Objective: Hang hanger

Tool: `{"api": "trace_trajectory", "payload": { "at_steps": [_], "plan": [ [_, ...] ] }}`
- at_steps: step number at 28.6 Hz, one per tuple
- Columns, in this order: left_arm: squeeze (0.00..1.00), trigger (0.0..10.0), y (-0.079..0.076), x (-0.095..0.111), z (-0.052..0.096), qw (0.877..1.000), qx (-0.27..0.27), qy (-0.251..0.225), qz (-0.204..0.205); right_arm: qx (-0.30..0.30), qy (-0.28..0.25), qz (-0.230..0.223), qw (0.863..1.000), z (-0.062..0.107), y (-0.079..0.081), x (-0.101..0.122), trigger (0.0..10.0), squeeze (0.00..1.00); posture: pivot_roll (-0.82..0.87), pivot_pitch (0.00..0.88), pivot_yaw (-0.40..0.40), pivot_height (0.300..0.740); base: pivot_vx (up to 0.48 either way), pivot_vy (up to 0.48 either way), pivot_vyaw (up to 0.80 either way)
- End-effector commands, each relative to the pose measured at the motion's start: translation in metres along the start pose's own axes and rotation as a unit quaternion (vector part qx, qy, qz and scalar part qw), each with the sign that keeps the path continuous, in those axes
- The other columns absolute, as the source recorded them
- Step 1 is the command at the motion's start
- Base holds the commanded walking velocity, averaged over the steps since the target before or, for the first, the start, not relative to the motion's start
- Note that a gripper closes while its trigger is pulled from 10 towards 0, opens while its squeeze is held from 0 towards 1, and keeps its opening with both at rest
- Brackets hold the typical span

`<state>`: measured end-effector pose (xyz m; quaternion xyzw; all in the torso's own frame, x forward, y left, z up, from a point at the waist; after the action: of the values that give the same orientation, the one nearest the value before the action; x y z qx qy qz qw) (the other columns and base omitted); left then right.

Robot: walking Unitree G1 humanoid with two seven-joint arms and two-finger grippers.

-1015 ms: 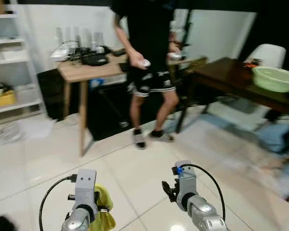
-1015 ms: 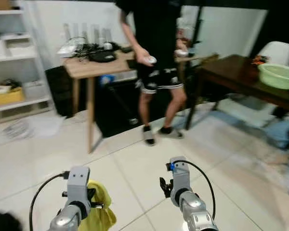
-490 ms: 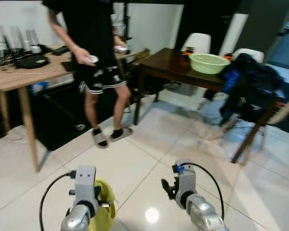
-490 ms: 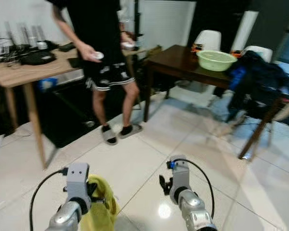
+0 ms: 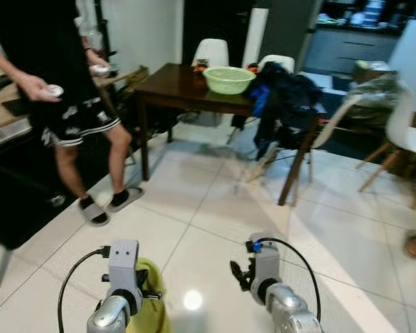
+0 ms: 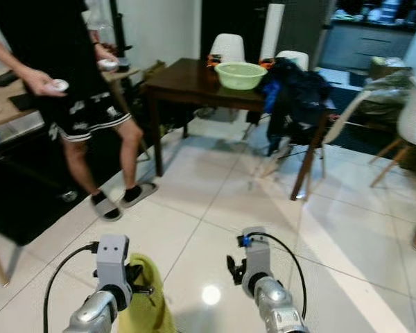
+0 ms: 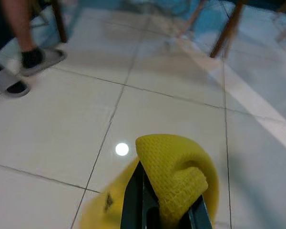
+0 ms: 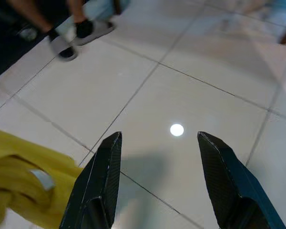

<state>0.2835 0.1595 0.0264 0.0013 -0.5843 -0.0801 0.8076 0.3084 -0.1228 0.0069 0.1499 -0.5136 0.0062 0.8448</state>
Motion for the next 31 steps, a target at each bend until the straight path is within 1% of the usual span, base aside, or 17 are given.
{"api": "trace_trajectory", "payload": {
  "at_steps": [1,2,3,8,9,10,12,16,18,19,20,21,23,27,28,30,31],
  "plan": [
    [0.00,10.0,0.003,0.009,-0.001,1.000,0.001,-0.022,-0.014,-0.004,-0.006,-0.002,1.000,0.000,0.001,0.001,10.0,0.00,0.02,0.000,0.003,0.740,0.000,0.000,-0.80],
    [0.00,10.0,0.003,0.009,-0.001,1.000,0.001,-0.022,-0.014,-0.004,-0.006,-0.002,1.000,0.000,0.001,0.001,10.0,0.00,0.02,0.000,0.003,0.740,0.000,0.000,-0.80],
    [0.00,10.0,0.006,0.008,-0.002,1.000,0.003,-0.017,-0.003,-0.005,-0.009,-0.004,1.000,0.000,0.002,0.002,10.0,0.00,0.02,0.004,0.006,0.740,0.000,0.000,-0.80],
    [0.00,10.0,0.008,0.008,-0.003,1.000,0.005,-0.019,-0.012,-0.005,-0.015,0.001,1.000,0.000,0.002,0.003,10.0,0.00,0.02,0.004,0.005,0.740,0.000,0.000,-0.80],
    [0.00,10.0,0.009,0.009,-0.005,1.000,0.010,-0.020,-0.015,-0.002,-0.020,0.003,1.000,0.001,0.002,0.004,10.0,0.00,0.02,0.000,0.024,0.740,0.000,0.000,-0.80],
    [0.00,10.0,0.009,0.009,-0.005,1.000,0.010,-0.020,-0.015,-0.002,-0.020,0.003,1.000,0.001,0.002,0.004,10.0,0.00,0.02,0.000,0.024,0.740,0.000,0.000,-0.80],
    [0.00,10.0,0.009,0.011,-0.007,0.999,0.004,-0.020,-0.028,0.009,-0.032,-0.001,0.999,0.002,0.006,0.005,10.0,0.00,0.04,0.000,0.067,0.740,0.000,0.000,-0.80],
    [0.00,10.0,0.009,0.012,-0.007,0.999,0.001,-0.017,-0.034,0.013,-0.036,-0.004,0.999,0.002,0.007,0.005,10.0,0.00,0.04,0.000,0.067,0.740,0.000,0.000,-0.80],
    [0.00,10.0,0.014,0.015,-0.009,0.999,0.001,-0.018,-0.039,0.012,-0.044,-0.016,0.999,0.002,0.008,0.006,10.0,0.00,0.05,0.000,0.102,0.740,0.000,0.000,-0.80],
    [0.00,10.0,0.014,0.015,-0.009,0.999,0.001,-0.018,-0.039,0.012,-0.044,-0.016,0.999,0.002,0.008,0.006,10.0,0.00,0.05,0.000,0.102,0.740,0.000,0.000,-0.80],
    [0.00,10.0,0.018,0.016,-0.009,0.999,0.009,-0.020,-0.032,0.007,-0.048,-0.022,0.999,0.001,0.008,0.007,10.0,0.00,0.04,0.000,0.106,0.740,0.000,0.000,-0.80],
    [0.00,10.0,0.018,0.016,-0.009,0.999,0.009,-0.020,-0.032,0.007,-0.048,-0.022,0.999,0.001,0.008,0.007,10.0,0.00,0.04,0.000,0.106,0.740,0.000,0.000,-0.80],
    [0.00,10.0,0.024,0.017,-0.009,0.998,0.028,-0.030,-0.039,0.006,-0.051,-0.023,0.998,0.001,0.009,0.008,10.0,0.00,0.04,0.000,0.103,0.740,0.000,0.000,-0.80],
    [0.00,10.0,0.025,0.018,-0.008,0.998,0.033,-0.036,-0.037,0.012,-0.051,-0.016,0.999,0.000,0.011,0.009,10.0,0.00,0.04,0.000,0.091,0.740,0.000,0.000,-0.80],
    [0.00,10.0,0.024,0.020,-0.008,0.998,0.032,-0.042,-0.025,0.016,-0.055,-0.021,0.998,0.000,0.012,0.010,10.0,0.00,0.05,0.000,0.076,0.740,0.000,0.000,-0.80],
    [0.00,10.0,0.025,0.022,-0.008,0.998,0.038,-0.049,-0.014,0.032,-0.065,-0.013,0.997,-0.001,0.015,0.016,10.0,0.00,0.05,0.004,0.051,0.740,0.000,0.000,0.00],
    [0.00,10.0,0.026,0.028,-0.007,0.997,0.047,-0.067,-0.008,0.052,-0.071,0.000,0.996,-0.002,0.021,0.020,10.0,0.00,0.05,0.011,0.031,0.740,0.000,0.000,0.00]
  ]
}}
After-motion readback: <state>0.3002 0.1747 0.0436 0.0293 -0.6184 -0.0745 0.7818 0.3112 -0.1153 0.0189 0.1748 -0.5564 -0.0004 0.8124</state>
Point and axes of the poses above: a point about 5 cm out from each wrist's last joint towards the gripper, its own z axis pointing back from the gripper into the wrist, its own x axis along the axis of the wrist's last joint, y = z × x, the point moved 2 cm from there along -z, pointing out of the wrist towards the gripper, and after that the axes turned 9 degrees about -z, right-handed, at the moved point
